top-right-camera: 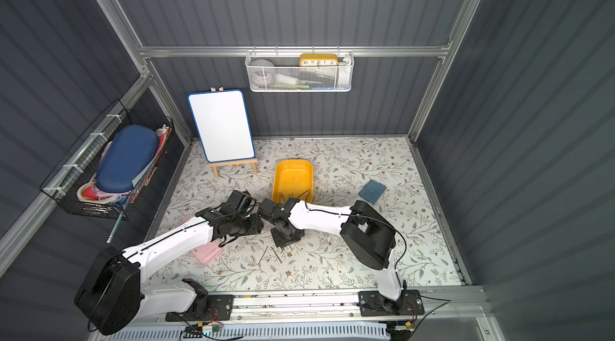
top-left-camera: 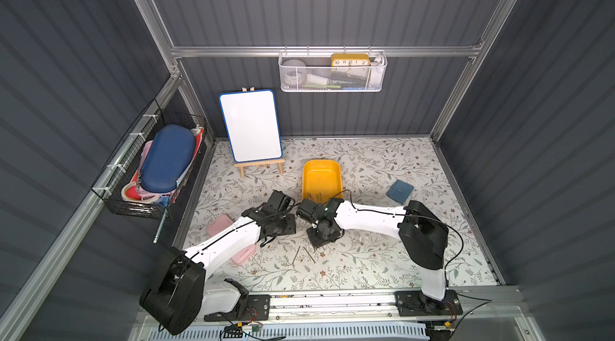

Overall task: Put the nails on the desktop into the storage box
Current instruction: Pick up the nail from the center of the board.

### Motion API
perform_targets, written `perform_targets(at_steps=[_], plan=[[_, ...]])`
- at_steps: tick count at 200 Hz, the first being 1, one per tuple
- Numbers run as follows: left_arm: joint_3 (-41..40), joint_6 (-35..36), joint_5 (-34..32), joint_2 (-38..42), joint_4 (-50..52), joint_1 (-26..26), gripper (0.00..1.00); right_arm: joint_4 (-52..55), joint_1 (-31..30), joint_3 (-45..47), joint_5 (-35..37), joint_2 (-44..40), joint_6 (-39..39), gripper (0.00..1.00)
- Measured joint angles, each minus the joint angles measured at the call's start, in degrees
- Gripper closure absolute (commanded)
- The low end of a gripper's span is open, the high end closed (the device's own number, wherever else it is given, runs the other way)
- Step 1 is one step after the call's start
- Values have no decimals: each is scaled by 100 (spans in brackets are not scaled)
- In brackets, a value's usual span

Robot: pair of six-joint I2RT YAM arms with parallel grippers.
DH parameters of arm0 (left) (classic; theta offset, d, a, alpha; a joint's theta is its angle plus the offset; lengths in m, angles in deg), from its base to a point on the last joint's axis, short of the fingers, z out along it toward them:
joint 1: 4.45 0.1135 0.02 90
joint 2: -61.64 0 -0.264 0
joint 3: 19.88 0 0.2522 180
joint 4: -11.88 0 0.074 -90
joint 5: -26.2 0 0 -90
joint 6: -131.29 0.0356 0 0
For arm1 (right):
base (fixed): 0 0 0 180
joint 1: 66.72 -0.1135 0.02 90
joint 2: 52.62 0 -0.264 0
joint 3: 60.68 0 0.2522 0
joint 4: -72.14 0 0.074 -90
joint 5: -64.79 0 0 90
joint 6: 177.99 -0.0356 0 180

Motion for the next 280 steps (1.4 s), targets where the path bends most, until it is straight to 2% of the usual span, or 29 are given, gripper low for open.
perform_targets(at_steps=[70,95,163,226,280], plan=[[-55,-15,0,-2,-179,4,47,-2,-2,-195,57,404,109,71],[-61,-15,0,-9,-192,7,47,33,-4,-273,203,472,190,74],[-61,-11,0,-162,-267,61,47,103,-35,-286,363,490,260,100],[42,105,63,-645,-334,190,48,131,-33,-234,153,426,275,100],[319,321,243,-911,-431,483,47,358,-39,-61,-669,-317,243,100]])
